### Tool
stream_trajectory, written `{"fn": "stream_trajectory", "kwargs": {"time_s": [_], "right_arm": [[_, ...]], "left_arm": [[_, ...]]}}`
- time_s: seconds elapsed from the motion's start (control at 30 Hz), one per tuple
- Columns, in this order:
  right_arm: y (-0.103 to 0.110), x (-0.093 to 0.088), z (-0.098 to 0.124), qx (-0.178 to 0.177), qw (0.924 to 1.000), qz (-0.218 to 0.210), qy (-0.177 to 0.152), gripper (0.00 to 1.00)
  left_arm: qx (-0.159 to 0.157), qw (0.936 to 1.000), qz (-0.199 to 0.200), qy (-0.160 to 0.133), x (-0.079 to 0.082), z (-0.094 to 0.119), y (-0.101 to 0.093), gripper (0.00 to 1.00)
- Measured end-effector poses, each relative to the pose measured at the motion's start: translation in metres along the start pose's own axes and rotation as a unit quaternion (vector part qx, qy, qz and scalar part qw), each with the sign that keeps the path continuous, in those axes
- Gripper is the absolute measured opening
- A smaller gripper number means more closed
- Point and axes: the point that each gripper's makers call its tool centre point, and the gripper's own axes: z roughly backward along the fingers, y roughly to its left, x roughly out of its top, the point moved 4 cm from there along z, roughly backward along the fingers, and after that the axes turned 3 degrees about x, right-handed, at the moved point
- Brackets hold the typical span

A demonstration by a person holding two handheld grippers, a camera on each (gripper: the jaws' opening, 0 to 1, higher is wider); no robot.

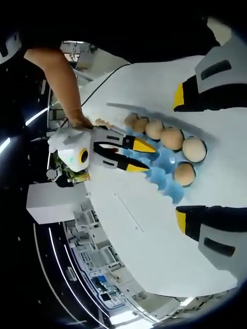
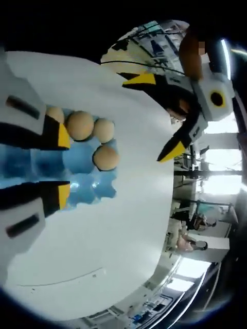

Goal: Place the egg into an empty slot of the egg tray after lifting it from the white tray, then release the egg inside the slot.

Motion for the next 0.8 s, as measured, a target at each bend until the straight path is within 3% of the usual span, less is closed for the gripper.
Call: {"fn": "stream_trajectory", "kwargs": {"time_s": [0.27,0.8], "right_arm": [[-0.001,-0.03,0.032,-0.024,0.9995,-0.015,0.013,0.23],[0.008,-0.117,0.111,-0.084,0.9917,-0.067,0.071,0.23]], "left_arm": [[-0.004,1.0,-0.005,0.002,0.002,-0.003,-0.002,0.75],[-0.01,0.9999,-0.009,0.006,0.005,-0.006,-0.004,0.75]]}}
